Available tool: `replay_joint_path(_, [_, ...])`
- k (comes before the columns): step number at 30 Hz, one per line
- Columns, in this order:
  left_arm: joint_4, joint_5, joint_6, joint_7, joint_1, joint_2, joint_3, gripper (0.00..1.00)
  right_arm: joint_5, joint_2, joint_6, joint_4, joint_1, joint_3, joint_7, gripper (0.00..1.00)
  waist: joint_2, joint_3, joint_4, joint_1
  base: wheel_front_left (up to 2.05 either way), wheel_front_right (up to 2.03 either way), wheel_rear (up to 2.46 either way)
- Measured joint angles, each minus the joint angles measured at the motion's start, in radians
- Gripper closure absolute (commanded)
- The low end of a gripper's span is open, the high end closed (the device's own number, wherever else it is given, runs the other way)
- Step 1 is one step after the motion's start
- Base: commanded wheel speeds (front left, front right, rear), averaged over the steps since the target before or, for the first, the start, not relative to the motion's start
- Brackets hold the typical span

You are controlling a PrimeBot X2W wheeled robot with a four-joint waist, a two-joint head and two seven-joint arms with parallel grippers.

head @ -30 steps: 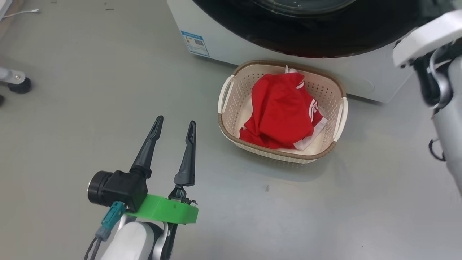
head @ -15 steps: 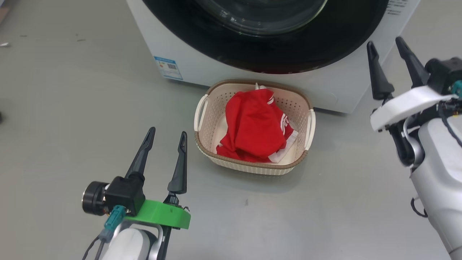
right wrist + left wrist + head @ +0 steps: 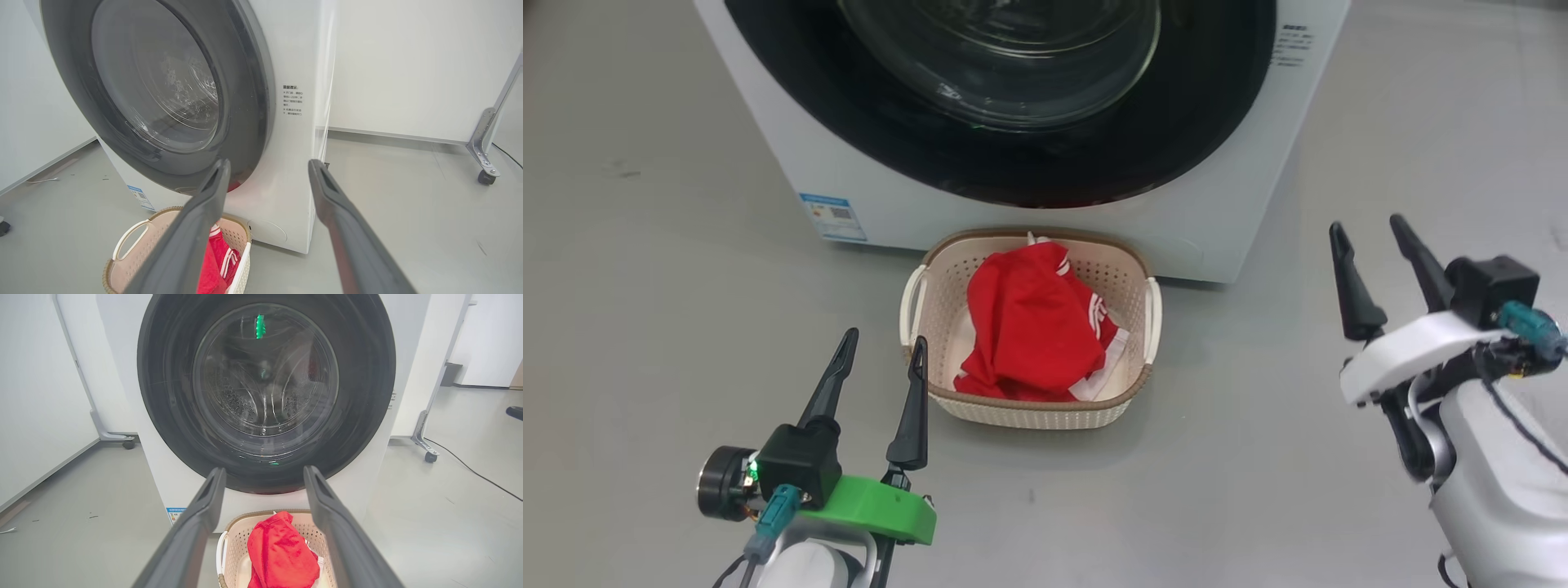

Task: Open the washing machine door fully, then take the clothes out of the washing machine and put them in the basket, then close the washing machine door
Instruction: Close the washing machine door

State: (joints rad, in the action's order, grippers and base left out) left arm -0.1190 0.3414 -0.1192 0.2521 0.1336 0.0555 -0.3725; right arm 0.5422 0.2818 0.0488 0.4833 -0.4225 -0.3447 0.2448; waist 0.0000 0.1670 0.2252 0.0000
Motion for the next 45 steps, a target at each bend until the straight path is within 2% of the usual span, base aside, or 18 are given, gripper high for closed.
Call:
replay_joint_path(3, [-0.003,0.0,0.0,0.0,-0.003,0.002,0.007,0.0,-0.046,0.007,-0.029,-0.017,0.042,-0.005,0.0,0.0,0.0,-0.015,-0.027,0.0,0.0,0.0,0.0])
replay_joint_path(8, [-0.007,0.001,0.0,0.0,-0.02,0.003,0.014,0.0,-0.059,0.006,-0.062,-0.075,0.095,0.03,0.0,0.0,0.0,-0.035,-0.071,-0.0001,0.0,0.0,0.0])
replay_joint_path(16, [-0.019,0.002,0.0,0.0,-0.043,0.004,0.025,0.0,-0.059,-0.026,-0.095,-0.163,0.202,0.066,0.007,0.0,0.0,-0.064,-0.13,0.0,0.0,0.0,0.0])
replay_joint_path(27, [-0.03,0.008,0.0,0.0,-0.062,0.004,0.027,0.0,-0.082,-0.061,-0.113,-0.259,0.337,0.075,0.007,0.0,0.0,-0.109,-0.171,0.0,0.0,0.0,0.0])
replay_joint_path(45, [-0.036,0.011,0.0,-0.004,-0.089,0.012,0.021,0.0,-0.116,-0.072,-0.149,-0.359,0.476,0.106,0.007,0.0,0.0,-0.162,-0.193,-0.0001,0.0,0.0,0.0])
